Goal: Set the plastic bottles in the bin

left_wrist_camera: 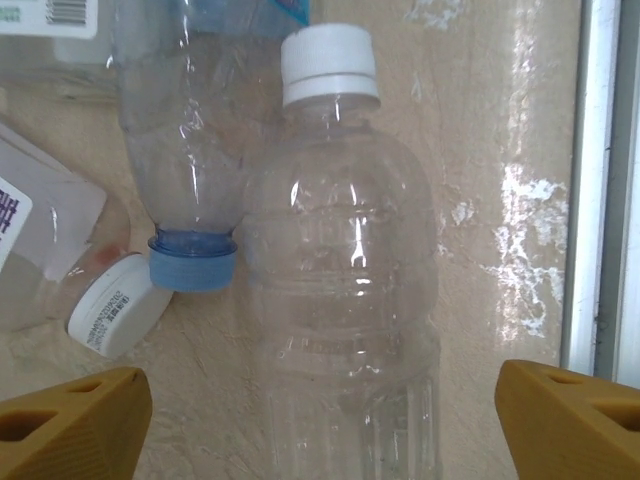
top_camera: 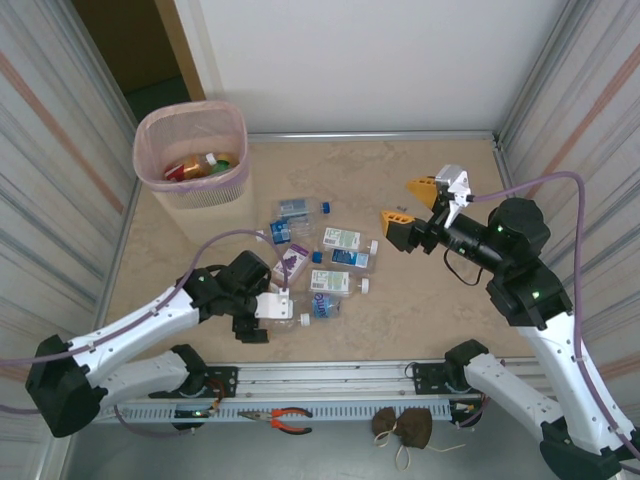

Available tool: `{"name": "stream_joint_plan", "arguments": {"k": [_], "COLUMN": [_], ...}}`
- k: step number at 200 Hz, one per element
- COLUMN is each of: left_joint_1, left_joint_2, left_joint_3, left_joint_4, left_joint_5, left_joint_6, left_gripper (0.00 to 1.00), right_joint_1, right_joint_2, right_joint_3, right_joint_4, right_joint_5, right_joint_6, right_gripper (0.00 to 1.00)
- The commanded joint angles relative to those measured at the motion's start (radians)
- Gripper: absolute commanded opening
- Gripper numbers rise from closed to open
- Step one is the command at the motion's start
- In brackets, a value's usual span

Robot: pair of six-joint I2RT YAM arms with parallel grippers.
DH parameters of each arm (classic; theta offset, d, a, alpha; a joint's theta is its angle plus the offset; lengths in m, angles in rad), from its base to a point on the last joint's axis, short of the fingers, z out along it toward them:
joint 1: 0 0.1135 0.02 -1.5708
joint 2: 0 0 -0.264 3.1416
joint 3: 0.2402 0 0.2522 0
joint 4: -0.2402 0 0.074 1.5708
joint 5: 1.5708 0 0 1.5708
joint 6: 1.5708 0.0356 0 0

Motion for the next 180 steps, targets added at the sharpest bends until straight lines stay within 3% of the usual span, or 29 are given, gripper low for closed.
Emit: {"name": "stream_joint_plan", "arguments": {"k": [1, 93, 180], "left_joint_1": [-0.005, -0.005, -0.003], "left_joint_2": [0.014, 0.082, 0.175], "left_joint_3": [-0.023, -0.053, -0.047], "left_joint_4": [0.028, 0.044, 0.037], "left_joint_5": [-0.03, -0.038, -0.02], "left_joint_6": [0.003, 0.035, 0.032], "left_gripper": [0.92, 0.93, 0.85], "right_joint_1": [0.0, -0.019, -0.032], "right_joint_2": [-0.016, -0.04, -0.049], "right_joint_3": [-0.012, -0.055, -0.088], "right_joint_4": [-0.003, 0.009, 0.037], "right_joint_5": [0.014, 0.011, -0.035], "right_joint_6": [-0.027, -0.039, -0.032], "right_gripper": [0.82, 0.83, 0.83]}}
